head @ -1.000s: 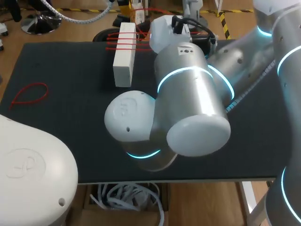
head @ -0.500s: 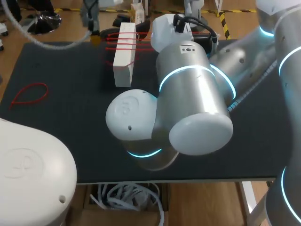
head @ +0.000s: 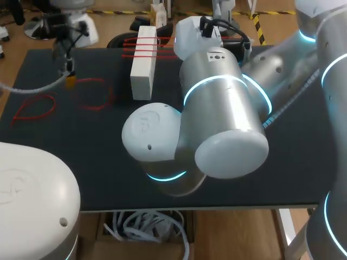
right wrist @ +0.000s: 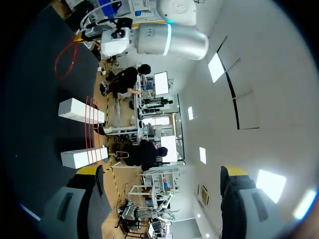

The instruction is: Grab the tape and strap the tape.

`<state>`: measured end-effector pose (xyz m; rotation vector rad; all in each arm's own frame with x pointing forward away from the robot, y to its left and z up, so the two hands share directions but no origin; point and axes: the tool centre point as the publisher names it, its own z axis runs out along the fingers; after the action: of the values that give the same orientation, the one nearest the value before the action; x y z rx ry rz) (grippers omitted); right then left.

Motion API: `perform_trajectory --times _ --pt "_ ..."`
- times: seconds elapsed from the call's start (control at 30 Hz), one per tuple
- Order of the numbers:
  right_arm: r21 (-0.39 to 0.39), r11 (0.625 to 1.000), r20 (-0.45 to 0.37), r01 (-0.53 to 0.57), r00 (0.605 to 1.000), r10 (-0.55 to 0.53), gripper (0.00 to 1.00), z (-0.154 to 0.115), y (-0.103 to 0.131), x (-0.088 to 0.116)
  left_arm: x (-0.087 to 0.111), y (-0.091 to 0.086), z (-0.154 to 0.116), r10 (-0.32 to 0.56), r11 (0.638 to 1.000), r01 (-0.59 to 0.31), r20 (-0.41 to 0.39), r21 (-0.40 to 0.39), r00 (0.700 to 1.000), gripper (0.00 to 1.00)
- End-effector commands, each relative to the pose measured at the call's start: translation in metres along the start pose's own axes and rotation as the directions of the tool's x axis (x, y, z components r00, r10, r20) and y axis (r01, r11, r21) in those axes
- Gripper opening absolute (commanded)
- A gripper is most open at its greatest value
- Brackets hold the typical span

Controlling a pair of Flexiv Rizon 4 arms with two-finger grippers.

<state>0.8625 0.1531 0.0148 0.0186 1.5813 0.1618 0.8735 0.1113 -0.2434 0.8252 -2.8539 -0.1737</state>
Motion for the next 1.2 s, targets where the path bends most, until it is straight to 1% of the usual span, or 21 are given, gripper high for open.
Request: perform_trajectory --times 0.03,0.17,0.37,0.4,0.53,0.7,0.73,0.77,0.8,1.2 --pt "-0.002 1.0 -0.005 0.003 1.0 -0.003 1.0 0.0 -0.001 -0.003 -0.016 0.025 0.029 -0.069 0.997 0.07 -0.037 0.023 0.997 0.0" --pt "-0.002 1.0 -0.005 0.003 1.0 -0.003 1.0 0.0 -0.001 -0.003 -0.029 0.053 0.044 -0.165 0.986 0.166 -0.054 0.019 0.985 0.0" --pt "-0.002 1.0 -0.005 0.003 1.0 -0.003 1.0 0.0 -0.001 -0.003 -0.048 0.079 0.056 -0.245 0.969 0.245 -0.108 -0.018 0.963 0.0" --pt "-0.002 1.0 -0.005 0.003 1.0 -0.003 1.0 0.0 -0.001 -0.003 -0.051 0.084 0.059 -0.255 0.967 0.256 -0.106 -0.009 0.961 0.0" --pt "-0.002 1.0 -0.005 0.003 1.0 -0.003 1.0 0.0 -0.001 -0.003 -0.065 0.092 0.059 -0.262 0.965 0.261 -0.101 -0.023 0.96 0.0" --pt "-0.002 1.0 -0.005 0.003 1.0 -0.003 1.0 0.0 -0.001 -0.003 -0.08 0.091 0.061 -0.253 0.967 0.253 -0.101 -0.02 0.962 0.0" --pt "-0.002 1.0 -0.005 0.003 1.0 -0.003 1.0 0.0 -0.001 -0.003 -0.081 0.09 0.059 -0.244 0.97 0.244 -0.096 -0.011 0.965 0.05" --pt "-0.002 1.0 -0.005 0.003 1.0 -0.003 1.0 0.0 -0.001 -0.003 -0.081 0.09 0.059 -0.244 0.97 0.244 -0.096 -0.011 0.965 0.35" --pt "-0.002 1.0 -0.005 0.003 1.0 -0.003 1.0 0.0 -0.001 -0.003 -0.081 0.09 0.059 -0.244 0.97 0.244 -0.096 -0.011 0.965 1.0" --pt "-0.002 1.0 -0.005 0.003 1.0 -0.003 1.0 0.0 -0.001 -0.003 -0.081 0.09 0.059 -0.244 0.97 0.244 -0.096 -0.011 0.965 1.0"
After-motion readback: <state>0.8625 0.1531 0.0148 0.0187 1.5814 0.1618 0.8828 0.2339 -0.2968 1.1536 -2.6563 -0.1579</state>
